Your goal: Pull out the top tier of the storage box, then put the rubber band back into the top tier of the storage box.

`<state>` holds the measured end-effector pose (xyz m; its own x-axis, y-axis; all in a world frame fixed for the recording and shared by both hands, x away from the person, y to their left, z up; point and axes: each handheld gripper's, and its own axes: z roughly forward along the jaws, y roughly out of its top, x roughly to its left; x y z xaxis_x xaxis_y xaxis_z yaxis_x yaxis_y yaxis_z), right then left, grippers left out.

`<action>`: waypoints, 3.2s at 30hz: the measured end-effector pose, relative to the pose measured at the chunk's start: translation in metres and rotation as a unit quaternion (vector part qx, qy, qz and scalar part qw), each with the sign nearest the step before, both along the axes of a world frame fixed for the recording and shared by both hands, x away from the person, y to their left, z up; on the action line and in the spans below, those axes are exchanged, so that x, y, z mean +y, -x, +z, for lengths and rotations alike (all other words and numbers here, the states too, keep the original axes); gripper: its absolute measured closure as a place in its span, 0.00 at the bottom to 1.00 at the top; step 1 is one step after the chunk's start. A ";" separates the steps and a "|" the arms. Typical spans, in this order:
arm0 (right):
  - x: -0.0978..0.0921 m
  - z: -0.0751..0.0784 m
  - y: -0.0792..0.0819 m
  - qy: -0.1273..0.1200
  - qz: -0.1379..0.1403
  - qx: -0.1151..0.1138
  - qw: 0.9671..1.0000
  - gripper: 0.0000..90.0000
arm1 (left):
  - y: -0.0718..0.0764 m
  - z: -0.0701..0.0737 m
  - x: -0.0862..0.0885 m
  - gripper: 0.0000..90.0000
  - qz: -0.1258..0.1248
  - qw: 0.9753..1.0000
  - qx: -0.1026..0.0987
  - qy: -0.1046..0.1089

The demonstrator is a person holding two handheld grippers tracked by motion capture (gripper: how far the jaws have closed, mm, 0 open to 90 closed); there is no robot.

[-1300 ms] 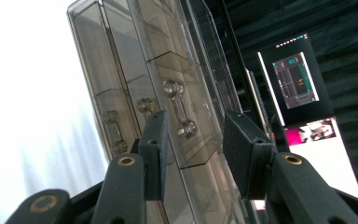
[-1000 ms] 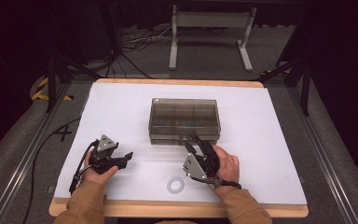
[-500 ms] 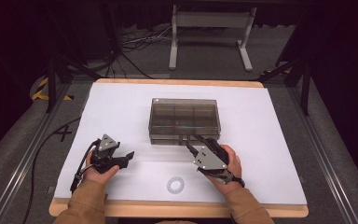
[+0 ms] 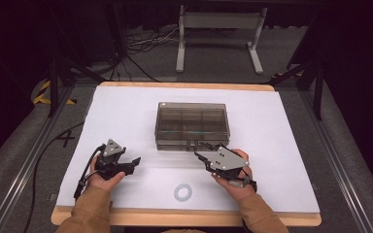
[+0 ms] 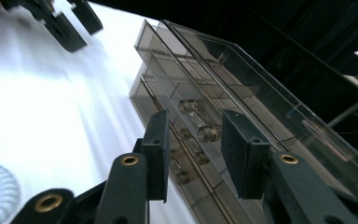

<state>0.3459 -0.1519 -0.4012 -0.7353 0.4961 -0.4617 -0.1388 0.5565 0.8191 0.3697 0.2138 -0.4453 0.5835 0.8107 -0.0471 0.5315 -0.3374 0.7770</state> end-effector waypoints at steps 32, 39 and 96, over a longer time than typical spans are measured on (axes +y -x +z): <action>-0.021 0.022 -0.012 -0.037 0.051 0.102 0.993 0.79 | -0.001 0.000 -0.002 0.33 -0.004 1.000 0.002 -0.002; -0.022 0.030 -0.016 -0.024 0.049 0.117 0.992 0.80 | -0.001 0.000 -0.002 0.33 -0.004 1.000 0.003 -0.002; -0.019 0.058 -0.063 0.088 0.036 0.191 0.977 0.81 | 0.008 -0.001 0.009 0.33 0.010 1.000 0.003 -0.009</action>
